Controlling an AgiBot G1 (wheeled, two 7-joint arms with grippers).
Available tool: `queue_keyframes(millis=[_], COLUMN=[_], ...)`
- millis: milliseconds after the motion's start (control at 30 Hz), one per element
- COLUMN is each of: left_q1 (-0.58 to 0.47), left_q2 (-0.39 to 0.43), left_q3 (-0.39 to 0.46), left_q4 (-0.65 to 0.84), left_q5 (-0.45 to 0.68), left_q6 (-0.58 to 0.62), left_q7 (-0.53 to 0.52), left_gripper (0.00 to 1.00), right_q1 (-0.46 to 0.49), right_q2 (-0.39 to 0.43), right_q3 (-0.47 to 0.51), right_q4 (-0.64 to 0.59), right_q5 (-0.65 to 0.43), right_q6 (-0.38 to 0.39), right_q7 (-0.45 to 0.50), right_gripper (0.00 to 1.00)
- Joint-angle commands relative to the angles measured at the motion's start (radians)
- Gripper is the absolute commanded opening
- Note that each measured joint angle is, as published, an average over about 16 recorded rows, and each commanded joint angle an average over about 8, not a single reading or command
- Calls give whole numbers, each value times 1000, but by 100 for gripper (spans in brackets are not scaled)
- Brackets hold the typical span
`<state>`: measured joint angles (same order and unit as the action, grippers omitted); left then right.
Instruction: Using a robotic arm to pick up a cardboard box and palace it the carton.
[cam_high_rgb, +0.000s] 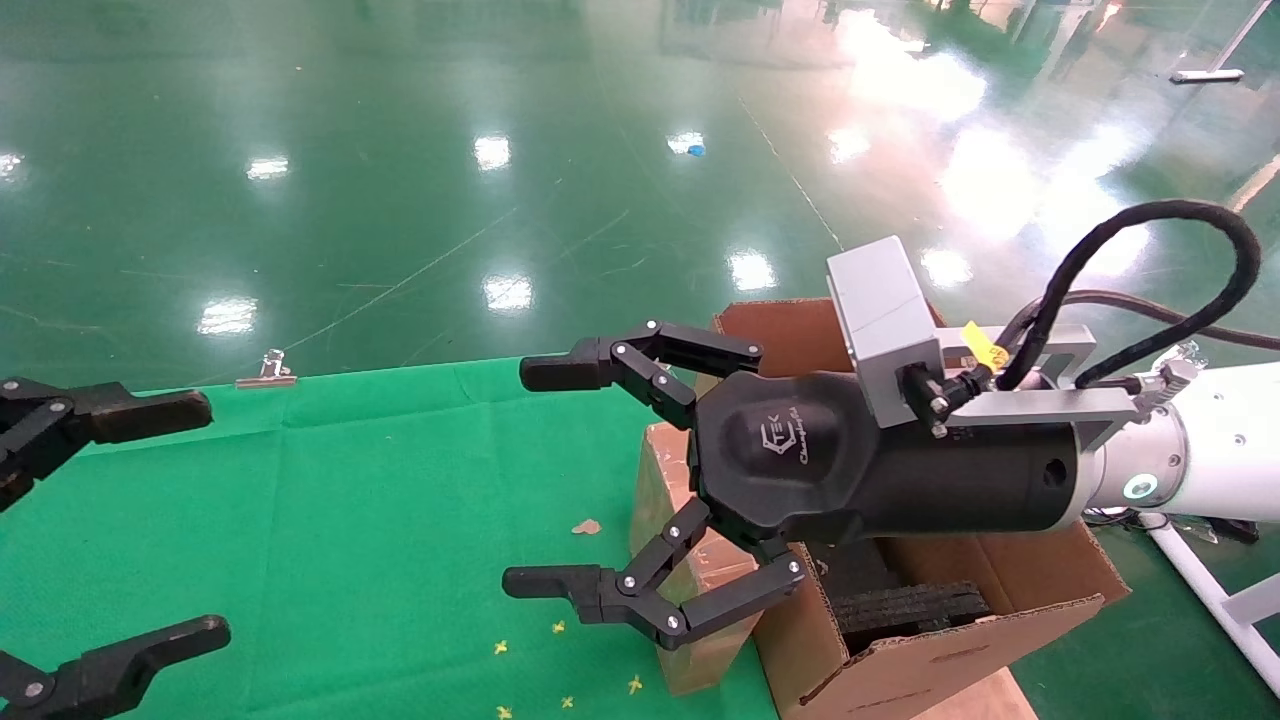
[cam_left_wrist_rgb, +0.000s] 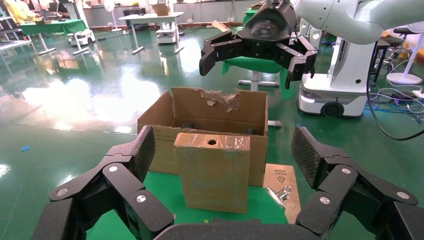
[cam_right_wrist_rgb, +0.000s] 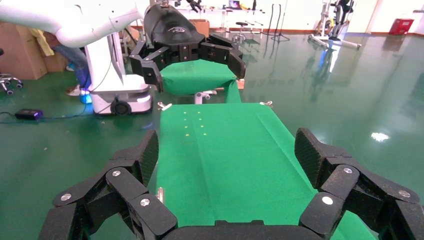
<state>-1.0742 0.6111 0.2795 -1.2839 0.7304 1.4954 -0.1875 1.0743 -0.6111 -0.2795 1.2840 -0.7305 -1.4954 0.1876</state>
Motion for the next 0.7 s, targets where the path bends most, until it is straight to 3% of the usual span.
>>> queue_keyframes(millis=[33, 433, 567, 700], left_q1=[0, 0, 0, -1], left_q2=[0, 0, 0, 0], left_q3=[0, 0, 1, 1], left_q4=[0, 0, 1, 1], left_q5=[0, 0, 0, 0], left_q6=[0, 0, 0, 0], left_q7=[0, 0, 0, 1], left_gripper=[100, 100, 100, 100], right_q1=[0, 8, 49, 145], right_q2=[0, 0, -10, -51], right_q3=[0, -12, -57, -146], right_q4=[0, 12, 42, 66], right_q5=[0, -31, -133, -316], right_q6=[0, 8, 19, 4], right_q7=[0, 5, 27, 63], right_gripper=[100, 100, 100, 100])
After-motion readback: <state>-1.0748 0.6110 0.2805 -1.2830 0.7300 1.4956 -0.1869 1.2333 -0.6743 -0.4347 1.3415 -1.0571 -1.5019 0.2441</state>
